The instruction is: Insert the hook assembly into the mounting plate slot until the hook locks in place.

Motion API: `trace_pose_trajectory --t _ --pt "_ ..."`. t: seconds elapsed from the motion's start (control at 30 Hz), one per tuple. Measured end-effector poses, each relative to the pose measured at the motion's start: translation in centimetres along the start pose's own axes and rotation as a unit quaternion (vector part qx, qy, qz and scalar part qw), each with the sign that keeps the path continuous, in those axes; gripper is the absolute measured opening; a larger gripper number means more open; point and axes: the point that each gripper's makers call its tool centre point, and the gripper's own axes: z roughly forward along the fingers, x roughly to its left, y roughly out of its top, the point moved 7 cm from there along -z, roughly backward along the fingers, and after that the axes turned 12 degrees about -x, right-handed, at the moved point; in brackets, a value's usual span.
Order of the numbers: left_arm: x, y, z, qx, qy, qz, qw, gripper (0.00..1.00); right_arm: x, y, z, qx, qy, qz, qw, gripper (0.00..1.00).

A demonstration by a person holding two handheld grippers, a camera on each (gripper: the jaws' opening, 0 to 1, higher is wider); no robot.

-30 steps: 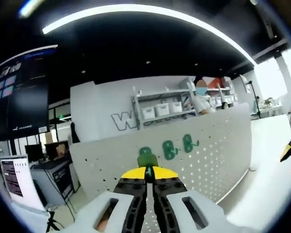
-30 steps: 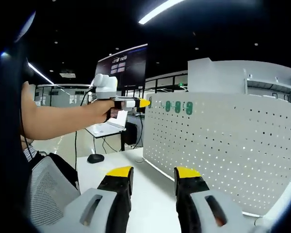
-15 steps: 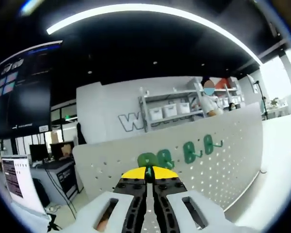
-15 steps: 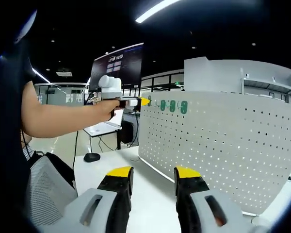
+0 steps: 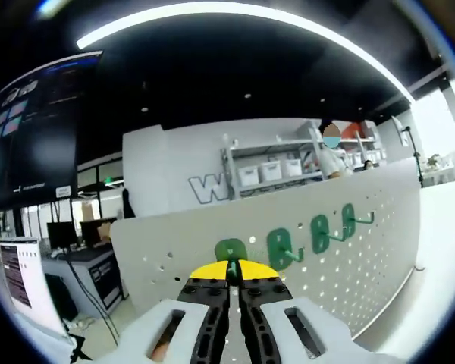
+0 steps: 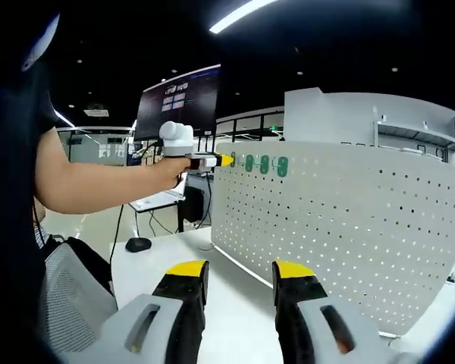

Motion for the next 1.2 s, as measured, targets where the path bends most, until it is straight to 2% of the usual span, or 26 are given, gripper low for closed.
trace_pose_trajectory --t 0.6,0.93,1.2 --pt "0.31 -0.67 0.85 -0.003 -0.005 0.004 1.0000 0.02 -0.10 -0.09 0.21 0.006 -0.006 -0.003 1.0000 0.32" --pt "0.17 -0.56 0.98 -0.001 -0.017 0.041 0.9990 0.02 0.04 -0.18 0.23 0.009 -0.007 -0.003 0.9999 0.32" --pt "0.73 -0.67 0.94 -0.010 -0.046 0.032 0.9984 0.03 -0.23 0.01 0.07 0.009 -0.012 -0.004 0.9999 0.32"
